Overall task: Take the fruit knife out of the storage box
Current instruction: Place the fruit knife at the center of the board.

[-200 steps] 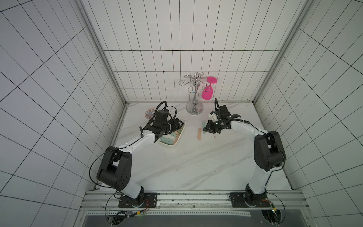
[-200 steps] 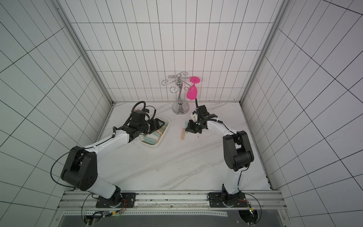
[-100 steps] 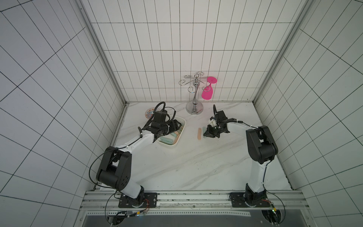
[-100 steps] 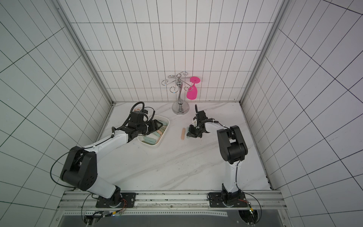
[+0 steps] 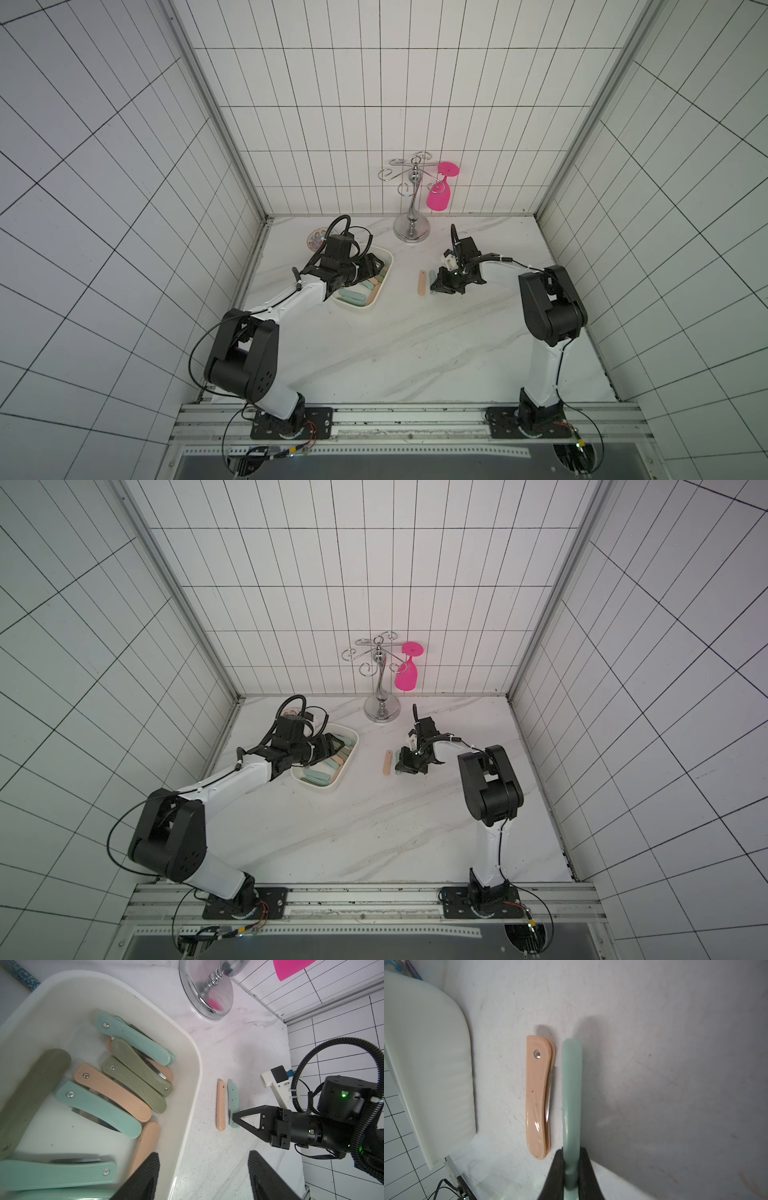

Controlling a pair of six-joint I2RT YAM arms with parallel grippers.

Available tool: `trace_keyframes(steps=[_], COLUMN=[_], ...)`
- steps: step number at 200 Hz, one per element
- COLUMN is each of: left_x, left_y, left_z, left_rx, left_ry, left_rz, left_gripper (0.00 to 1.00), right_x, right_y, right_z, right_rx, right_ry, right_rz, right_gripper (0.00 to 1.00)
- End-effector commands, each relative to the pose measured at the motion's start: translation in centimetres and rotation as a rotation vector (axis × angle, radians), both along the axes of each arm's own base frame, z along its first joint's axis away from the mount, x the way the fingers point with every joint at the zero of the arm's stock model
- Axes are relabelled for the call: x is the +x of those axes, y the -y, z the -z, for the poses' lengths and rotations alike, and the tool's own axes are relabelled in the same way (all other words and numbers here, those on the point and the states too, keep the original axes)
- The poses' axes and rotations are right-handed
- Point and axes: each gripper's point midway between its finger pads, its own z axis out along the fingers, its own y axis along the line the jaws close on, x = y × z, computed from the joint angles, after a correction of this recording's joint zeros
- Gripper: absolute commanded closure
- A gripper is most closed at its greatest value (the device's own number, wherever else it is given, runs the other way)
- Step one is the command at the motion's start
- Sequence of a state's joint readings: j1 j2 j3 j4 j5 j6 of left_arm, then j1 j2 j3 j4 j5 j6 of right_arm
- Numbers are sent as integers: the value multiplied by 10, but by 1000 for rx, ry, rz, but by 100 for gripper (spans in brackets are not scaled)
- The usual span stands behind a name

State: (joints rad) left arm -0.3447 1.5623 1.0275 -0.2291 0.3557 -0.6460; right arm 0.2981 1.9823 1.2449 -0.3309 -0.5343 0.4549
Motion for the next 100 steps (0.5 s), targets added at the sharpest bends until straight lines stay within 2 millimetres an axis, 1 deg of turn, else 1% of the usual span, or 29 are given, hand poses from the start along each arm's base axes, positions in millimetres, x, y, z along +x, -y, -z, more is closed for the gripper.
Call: trace_keyframes(steps=[1, 15, 27, 53, 100], left_x=[10, 10, 10, 11, 12], left_y=[-2, -2, -3, -2, -5], left_z=[-3, -2, -1, 0, 4], left_rx=[15, 17, 19, 20, 40], left_ry=[17, 15, 14, 12, 1], left_rz=[-11, -12, -13, -15, -26], left_gripper=[30, 30, 30, 30, 30], right_x=[-14, -14, -13, -12, -8], right_y=[15, 16, 18, 20, 27], right_z=[23, 23, 22, 20, 12], right_rx=[-47, -50, -57, -63, -98], right_ry=[-77, -76, -72, -66, -42], right_rz=[25, 28, 29, 32, 38], right_gripper=[84, 80, 75, 69, 62])
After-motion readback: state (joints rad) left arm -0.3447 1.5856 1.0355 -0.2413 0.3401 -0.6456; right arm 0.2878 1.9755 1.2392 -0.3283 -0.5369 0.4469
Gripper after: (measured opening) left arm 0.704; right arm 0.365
